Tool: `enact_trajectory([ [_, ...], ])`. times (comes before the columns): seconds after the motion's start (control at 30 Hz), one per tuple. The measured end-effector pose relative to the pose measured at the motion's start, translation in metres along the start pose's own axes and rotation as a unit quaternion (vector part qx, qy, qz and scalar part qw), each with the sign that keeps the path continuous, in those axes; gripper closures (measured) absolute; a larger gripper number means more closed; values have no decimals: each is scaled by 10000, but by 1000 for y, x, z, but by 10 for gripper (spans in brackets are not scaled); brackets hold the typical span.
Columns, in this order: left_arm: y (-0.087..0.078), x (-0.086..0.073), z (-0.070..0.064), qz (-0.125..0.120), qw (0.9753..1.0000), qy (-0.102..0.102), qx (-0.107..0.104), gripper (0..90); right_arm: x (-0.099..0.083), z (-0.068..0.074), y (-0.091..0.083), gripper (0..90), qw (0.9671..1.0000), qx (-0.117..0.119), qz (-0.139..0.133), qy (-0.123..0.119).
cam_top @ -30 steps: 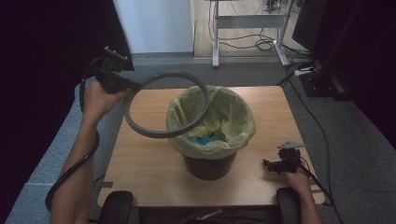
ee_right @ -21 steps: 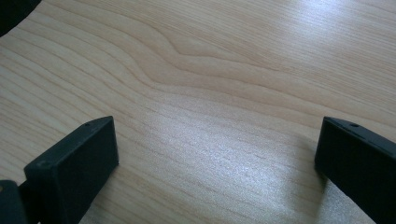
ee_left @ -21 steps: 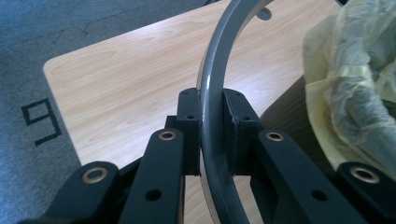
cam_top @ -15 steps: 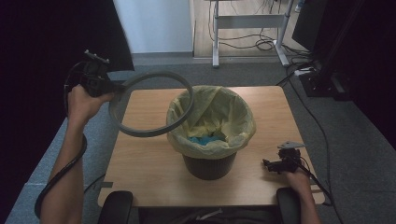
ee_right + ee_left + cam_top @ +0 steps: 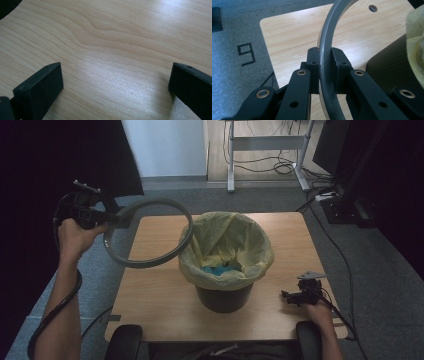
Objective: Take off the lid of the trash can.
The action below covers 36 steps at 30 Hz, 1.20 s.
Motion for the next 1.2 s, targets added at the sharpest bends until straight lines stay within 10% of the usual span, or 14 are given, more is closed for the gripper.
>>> enact_trajectory([
  [0.63, -7, -32, 32, 14, 9992, -323, 227, 781, 0, 0, 0, 0, 10000, -4, -1, 10],
  [1.2, 28, -65, 41, 97, 9989, -439, 130, 781, 0, 0, 0, 0, 10000, -5, -1, 10],
])
Point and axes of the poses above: each handheld gripper's, and its own axes: y roughly forward along the jaws, x roughly out of its top, z roughly to its left, the point moved 9 cm from there along y, roughly forward along the jaws, and after that the axes turned 6 degrees about y, right-handed, at the moved point
